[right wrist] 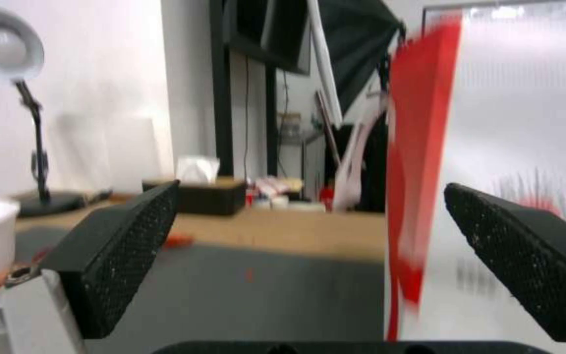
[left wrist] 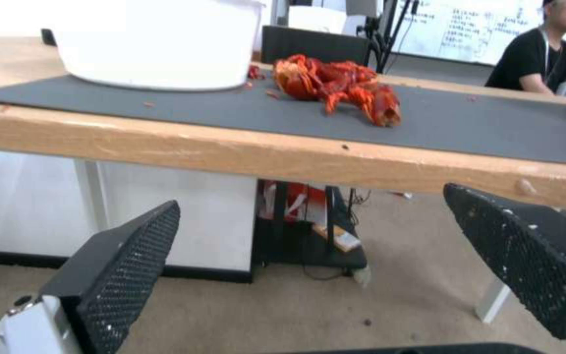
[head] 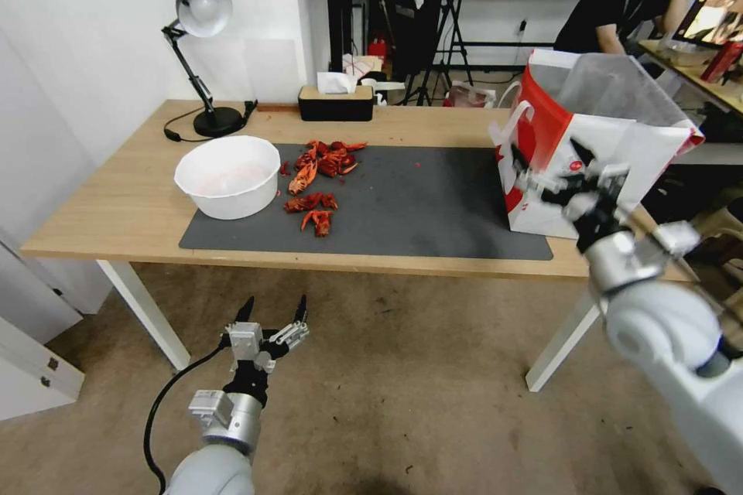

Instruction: Close the takeout container lid, then place the container into the takeout bag.

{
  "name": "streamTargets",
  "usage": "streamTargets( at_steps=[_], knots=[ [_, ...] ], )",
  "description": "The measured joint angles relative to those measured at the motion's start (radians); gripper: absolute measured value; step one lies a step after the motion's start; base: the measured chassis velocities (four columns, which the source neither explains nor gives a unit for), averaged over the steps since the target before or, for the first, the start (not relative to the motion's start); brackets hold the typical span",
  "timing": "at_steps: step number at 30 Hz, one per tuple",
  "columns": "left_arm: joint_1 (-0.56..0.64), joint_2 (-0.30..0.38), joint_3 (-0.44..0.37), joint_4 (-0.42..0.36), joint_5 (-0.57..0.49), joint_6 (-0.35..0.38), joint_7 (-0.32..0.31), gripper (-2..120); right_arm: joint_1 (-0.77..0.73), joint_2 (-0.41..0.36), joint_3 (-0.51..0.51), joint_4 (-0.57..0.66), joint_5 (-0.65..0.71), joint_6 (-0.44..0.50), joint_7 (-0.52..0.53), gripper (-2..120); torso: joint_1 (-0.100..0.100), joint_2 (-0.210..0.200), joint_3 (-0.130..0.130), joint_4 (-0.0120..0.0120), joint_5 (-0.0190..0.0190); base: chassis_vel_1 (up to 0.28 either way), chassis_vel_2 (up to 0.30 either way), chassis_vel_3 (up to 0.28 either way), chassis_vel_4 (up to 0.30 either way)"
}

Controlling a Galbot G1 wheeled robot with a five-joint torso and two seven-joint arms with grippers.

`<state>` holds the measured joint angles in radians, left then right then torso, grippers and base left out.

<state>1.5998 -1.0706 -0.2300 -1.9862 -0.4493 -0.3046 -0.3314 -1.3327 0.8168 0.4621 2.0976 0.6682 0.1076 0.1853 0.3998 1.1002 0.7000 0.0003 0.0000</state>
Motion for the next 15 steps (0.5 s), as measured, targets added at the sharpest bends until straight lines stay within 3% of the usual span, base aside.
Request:
streamTargets(
  at_steps=[3, 11, 15],
  knots=[
    [0.027, -0.008, -0.018, -0.014, 0.014, -0.019, 0.026, 100, -0.119, 0.054, 0.025, 0.000, -0.057, 0.059, -0.020, 100, 0.000, 0.000, 0.000, -0.0001, 0.0001, 0.000, 0.000, 0.000, 0.000],
    [0.028, -0.014, -0.023, -0.013, 0.024, -0.032, 0.024, 100, -0.328, 0.189, 0.048, -0.036, -0.133, 0.185, -0.077, 100, 0.000, 0.000, 0.000, -0.0006, 0.0000, 0.000, 0.000, 0.000, 0.000],
    [0.027, -0.014, -0.023, -0.011, 0.027, -0.032, 0.022, 100, -0.353, 0.214, 0.040, -0.054, -0.147, 0.215, -0.081, 100, 0.000, 0.000, 0.000, -0.0003, -0.0001, 0.000, 0.000, 0.000, 0.000]
  ],
)
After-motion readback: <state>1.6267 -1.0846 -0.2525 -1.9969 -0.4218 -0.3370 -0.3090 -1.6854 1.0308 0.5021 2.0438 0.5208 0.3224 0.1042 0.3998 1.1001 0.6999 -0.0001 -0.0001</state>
